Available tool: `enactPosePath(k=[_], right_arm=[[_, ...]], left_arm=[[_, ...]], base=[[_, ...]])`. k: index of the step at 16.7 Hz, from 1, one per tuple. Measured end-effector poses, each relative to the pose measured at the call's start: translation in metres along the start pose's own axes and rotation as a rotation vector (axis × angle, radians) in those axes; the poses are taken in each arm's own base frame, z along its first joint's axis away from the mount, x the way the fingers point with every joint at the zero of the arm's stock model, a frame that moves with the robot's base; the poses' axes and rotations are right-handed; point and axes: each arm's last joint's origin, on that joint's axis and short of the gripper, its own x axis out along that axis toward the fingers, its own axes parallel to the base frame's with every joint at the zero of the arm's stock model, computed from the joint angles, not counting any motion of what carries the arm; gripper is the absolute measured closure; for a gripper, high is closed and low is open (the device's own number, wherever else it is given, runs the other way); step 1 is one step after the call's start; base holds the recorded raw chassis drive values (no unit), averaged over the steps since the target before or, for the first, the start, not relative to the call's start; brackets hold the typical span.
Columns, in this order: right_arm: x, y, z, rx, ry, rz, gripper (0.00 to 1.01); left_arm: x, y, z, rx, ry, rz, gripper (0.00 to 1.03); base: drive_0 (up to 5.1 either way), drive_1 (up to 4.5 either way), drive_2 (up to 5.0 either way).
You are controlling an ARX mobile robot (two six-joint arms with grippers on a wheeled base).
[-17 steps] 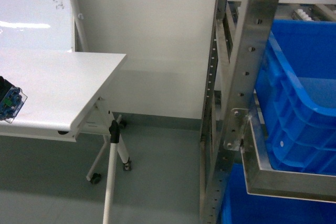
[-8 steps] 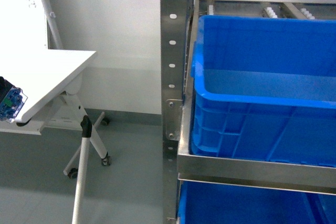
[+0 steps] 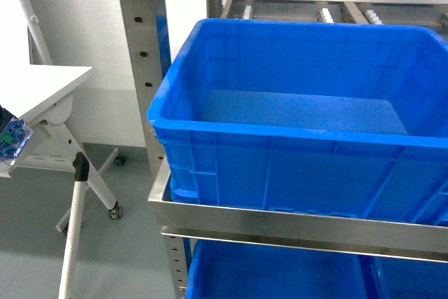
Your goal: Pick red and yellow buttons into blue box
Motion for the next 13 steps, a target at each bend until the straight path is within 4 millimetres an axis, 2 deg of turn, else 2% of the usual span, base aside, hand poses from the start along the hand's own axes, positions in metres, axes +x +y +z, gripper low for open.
enactPosePath(k=[13], right_arm=[[0.0,0.0,0.0,0.0,0.0,0.0,0.71]], left_arm=[[0.0,0.0,0.0,0.0,0.0,-0.002,0.79]], base=[[4.9,-2.18,-2.2]])
